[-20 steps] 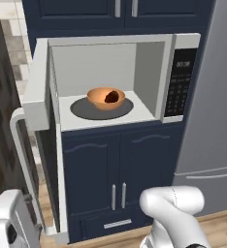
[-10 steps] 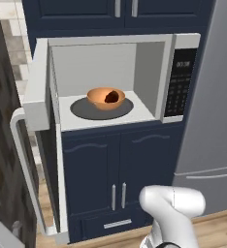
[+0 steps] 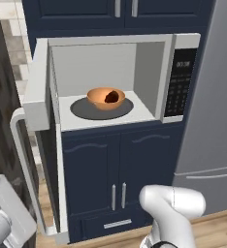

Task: Remove the peach from the bowl and place it on the small plate. Then place the bowl with only the steak in the microwave, close the door, and press the start button to microwave the steak.

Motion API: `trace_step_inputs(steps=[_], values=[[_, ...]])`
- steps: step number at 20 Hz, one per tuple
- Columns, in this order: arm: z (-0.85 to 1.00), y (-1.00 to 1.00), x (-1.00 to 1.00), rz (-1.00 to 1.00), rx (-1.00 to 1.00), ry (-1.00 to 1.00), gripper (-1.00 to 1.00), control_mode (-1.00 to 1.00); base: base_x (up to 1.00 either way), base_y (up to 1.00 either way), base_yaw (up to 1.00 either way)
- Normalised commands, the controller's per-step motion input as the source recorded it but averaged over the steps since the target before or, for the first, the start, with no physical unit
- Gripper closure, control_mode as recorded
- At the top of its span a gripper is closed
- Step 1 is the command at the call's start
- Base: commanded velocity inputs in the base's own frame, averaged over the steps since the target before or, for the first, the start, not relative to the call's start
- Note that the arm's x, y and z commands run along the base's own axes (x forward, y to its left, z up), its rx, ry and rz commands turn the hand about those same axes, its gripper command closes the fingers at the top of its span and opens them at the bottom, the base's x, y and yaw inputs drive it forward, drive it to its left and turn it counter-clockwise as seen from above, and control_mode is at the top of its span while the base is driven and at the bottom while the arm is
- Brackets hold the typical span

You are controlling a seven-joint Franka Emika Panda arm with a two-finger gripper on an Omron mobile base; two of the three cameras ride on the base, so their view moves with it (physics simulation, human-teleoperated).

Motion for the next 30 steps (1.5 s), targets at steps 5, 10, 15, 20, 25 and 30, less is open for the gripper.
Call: trace_step_inputs(steps=[5,10,15,20,25,30], values=[[0.00,-1.00,-0.21,-0.10,0.05,0.00,-1.00,-1.00,0.00,0.00,0.00],[0.04,-1.00,-0.03,-0.07,0.03,0.00,-1.00,-1.00,0.00,0.00,0.00],[0.01,-1.00,0.14,-0.01,0.08,0.02,-1.00,-1.00,0.00,0.00,0.00],[0.03,-1.00,0.50,0.00,0.10,0.04,-1.00,-1.00,0.00,0.00,0.00],[0.20,-1.00,0.65,0.00,0.08,0.07,-1.00,-1.00,0.00,0.00,0.00],[0.25,-1.00,0.83,0.00,0.08,0.08,-1.00,-1.00,0.00,0.00,0.00]])
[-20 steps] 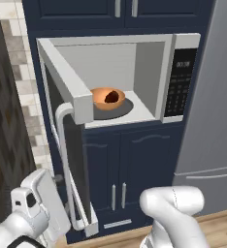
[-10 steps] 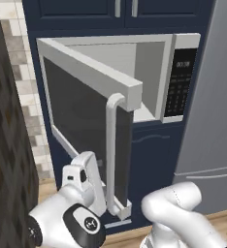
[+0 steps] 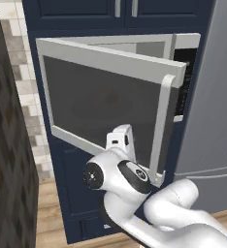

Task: Remove the peach from the bowl and place it on the small plate. Then place the bowl with only the steak in the microwave, close the door, and press the start button to microwave the steak.

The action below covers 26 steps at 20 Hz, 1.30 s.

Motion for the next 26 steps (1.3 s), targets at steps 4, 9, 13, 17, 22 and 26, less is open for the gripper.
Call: trace_step_inputs(steps=[4,9,13,17,22,26], values=[[0.29,-0.97,0.99,0.02,0.06,0.06,-1.00,-1.00,0.00,0.00,0.00],[0.17,-0.74,1.00,0.09,0.06,0.01,-1.00,-1.00,0.00,0.00,0.00],[0.16,-0.36,0.95,0.19,0.05,0.00,-1.00,-1.00,0.00,0.00,0.00],[0.15,-0.35,0.98,0.19,0.05,0.00,-1.00,-1.00,0.00,0.00,0.00],[0.24,-0.23,1.00,0.15,0.07,0.02,-1.00,-1.00,0.00,0.00,0.00],[0.21,-0.09,0.92,0.12,0.07,0.07,-1.00,-1.00,0.00,0.00,0.00]])
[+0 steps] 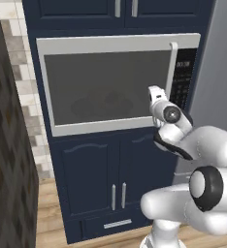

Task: Remove the peach from the bowl and place it on the small plate. Then place the bowl with only the steak in the microwave, close the door, and press the start button to microwave the steak.

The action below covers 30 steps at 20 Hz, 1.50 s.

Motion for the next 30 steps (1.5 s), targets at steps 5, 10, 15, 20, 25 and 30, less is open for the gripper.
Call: trace_step_inputs(steps=[5,10,15,20,25,30], values=[[0.18,0.00,0.49,0.08,0.06,0.02,-1.00,-1.00,0.00,0.00,0.00],[0.21,0.00,0.18,0.07,0.06,0.03,-1.00,-1.00,0.00,0.00,0.00],[0.49,0.00,-0.96,0.09,0.05,0.00,-1.00,-1.00,0.00,0.00,0.00],[0.88,-0.06,-1.00,0.09,0.10,0.00,-1.00,-1.00,0.00,0.00,0.00],[1.00,-0.50,-1.00,0.04,0.13,0.01,-1.00,-1.00,0.00,0.00,0.00],[0.88,-0.69,-1.00,0.05,0.13,0.03,-1.00,-1.00,0.00,0.00,0.00]])
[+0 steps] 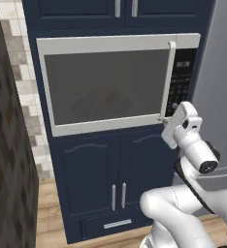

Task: Remove the peach from the bowl and place it on the small plate. Then place the bowl with only the steak in the microwave, close the door, and press the start button to microwave the steak.

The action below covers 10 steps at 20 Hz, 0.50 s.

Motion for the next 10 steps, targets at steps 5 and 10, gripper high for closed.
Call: trace_step_inputs(steps=[5,10], values=[[0.54,-0.87,-0.93,0.06,0.03,0.11,-1.00,-1.00,0.00,0.00,0.00],[0.83,-0.90,-0.46,0.04,0.02,0.22,-1.00,-1.00,0.00,0.00,0.00]])
